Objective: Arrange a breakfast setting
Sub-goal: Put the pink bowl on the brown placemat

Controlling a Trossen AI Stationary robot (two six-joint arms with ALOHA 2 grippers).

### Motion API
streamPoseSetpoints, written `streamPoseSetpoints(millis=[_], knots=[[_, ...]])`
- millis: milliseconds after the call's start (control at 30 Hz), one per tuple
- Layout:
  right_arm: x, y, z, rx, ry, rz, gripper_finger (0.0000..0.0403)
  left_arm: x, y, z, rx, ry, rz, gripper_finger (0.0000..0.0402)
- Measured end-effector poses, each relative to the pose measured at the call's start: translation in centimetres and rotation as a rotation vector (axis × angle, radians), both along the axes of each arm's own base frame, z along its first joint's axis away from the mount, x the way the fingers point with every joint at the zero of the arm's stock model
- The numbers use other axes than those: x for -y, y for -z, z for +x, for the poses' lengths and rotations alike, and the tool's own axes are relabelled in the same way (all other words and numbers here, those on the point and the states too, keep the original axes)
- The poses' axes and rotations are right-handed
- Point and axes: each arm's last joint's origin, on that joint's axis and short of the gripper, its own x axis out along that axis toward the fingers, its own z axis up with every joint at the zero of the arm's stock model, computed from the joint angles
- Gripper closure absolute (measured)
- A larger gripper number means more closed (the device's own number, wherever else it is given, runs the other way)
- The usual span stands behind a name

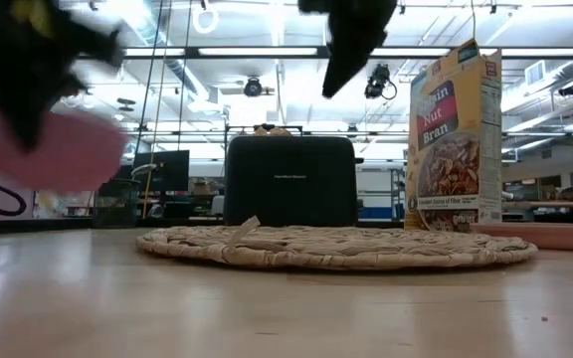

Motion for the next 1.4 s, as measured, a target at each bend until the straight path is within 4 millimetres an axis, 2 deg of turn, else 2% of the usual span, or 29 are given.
streamPoseSetpoints(millis=[167, 300, 467, 600, 767, 900, 1067, 1233, 1400], knots=[[-0.6, -2.8, -2.4, 0.024, 0.020, -0.021, 0.0193, 0.5, -5.5, 3.2, 0.249, 0.368, 0.098, 0.0395], [-1.7, -3.8, -4.9, -0.035, 0.056, -0.029, 0.0193, -0.1, -6.4, 6.1, 0.378, 0.530, 0.164, 0.0396], [-3.7, -4.3, -7.7, -0.094, 0.121, -0.016, 0.0193, -1.3, -4.3, 10.2, 0.428, 0.616, 0.232, 0.0393], [-5.5, -3.5, -9.9, -0.105, 0.166, 0.047, 0.0193, -1.4, -1.6, 13.0, 0.426, 0.696, 0.237, 0.0392], [-7.1, -2.7, -12.5, -0.067, 0.241, 0.131, 0.0193, -0.9, 1.4, 15.5, 0.426, 0.828, 0.292, 0.0391], [-7.6, -3.0, -13.8, -0.035, 0.270, 0.175, 0.0193, -0.9, 3.8, 17.0, 0.429, 0.831, 0.299, 0.0391], [-7.7, -2.7, -14.6, -0.031, 0.274, 0.184, 0.0193, -1.2, 6.2, 17.7, 0.375, 0.791, 0.277, 0.0391], [-7.9, -1.0, -14.2, -0.053, 0.278, 0.168, 0.0193, -1.1, 6.4, 17.8, 0.388, 0.765, 0.265, 0.0390], [-8.2, 1.2, -12.7, -0.041, 0.267, 0.206, 0.0193, -1.2, 6.5, 17.9, 0.392, 0.729, 0.251, 0.0381]])
